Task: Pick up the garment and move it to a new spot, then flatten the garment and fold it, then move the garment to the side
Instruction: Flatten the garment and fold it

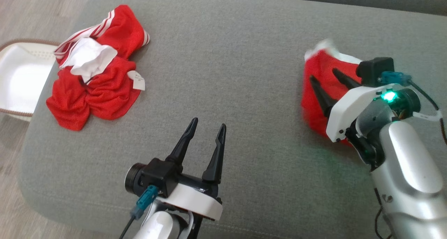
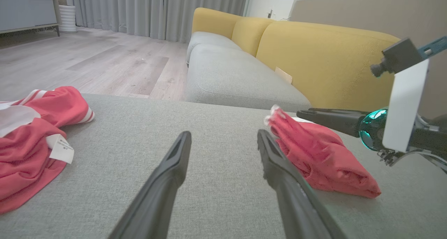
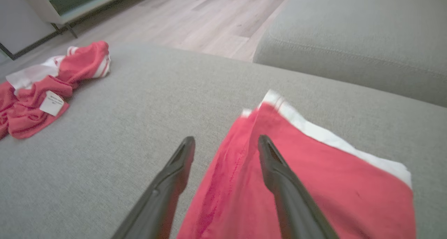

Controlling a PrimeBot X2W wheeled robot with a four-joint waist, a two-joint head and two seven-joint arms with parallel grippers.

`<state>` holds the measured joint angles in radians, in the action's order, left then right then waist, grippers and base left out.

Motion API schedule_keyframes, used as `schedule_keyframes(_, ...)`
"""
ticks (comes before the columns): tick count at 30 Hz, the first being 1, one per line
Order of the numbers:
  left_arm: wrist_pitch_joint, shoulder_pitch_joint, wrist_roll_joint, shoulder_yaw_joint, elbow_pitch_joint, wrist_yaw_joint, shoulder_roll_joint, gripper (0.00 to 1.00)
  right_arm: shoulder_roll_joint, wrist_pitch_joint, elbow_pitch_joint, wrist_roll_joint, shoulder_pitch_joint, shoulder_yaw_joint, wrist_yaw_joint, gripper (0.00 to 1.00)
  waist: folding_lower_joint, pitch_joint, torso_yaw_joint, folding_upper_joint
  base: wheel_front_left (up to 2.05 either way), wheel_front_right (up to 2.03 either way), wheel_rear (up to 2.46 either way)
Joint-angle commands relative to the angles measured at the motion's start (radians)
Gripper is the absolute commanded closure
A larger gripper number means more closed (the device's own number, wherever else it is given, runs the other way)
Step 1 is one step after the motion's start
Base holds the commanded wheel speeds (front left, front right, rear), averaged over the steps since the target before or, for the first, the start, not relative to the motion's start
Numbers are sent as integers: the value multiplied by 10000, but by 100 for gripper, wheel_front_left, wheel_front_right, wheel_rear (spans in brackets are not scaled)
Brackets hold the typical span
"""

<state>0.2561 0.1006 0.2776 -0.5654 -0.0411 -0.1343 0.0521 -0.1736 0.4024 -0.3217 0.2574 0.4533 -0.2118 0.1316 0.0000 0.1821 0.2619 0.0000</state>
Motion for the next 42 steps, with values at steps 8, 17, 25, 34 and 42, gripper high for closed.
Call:
schedule_keyframes(8,57,-10,-54,445,270,-105,-18,0,-637,-1403,1552,193,-799,1332,-9,0,0,-441,-499,0,0,0,0)
schedule_keyframes(17,57,-470,-317,1086,186,-136,-18,0,-414,-3507,1852,437,-2591,2289,-9,0,0,-1090,-1188,0,0,0,0)
schedule_keyframes(25,57,-1373,-701,2301,173,-156,-11,0,163,-5758,940,77,-3593,1497,-9,0,0,-1805,-1931,0,0,0,0)
schedule_keyframes(34,57,-2237,-1170,3647,370,35,-13,0,589,-6631,359,96,-4048,849,-9,0,0,-2314,-2264,0,0,0,0)
schedule_keyframes(42,57,-2593,-1399,3989,363,229,-16,0,767,-6639,836,-23,-4510,858,-9,0,0,-2630,-2205,0,0,0,0)
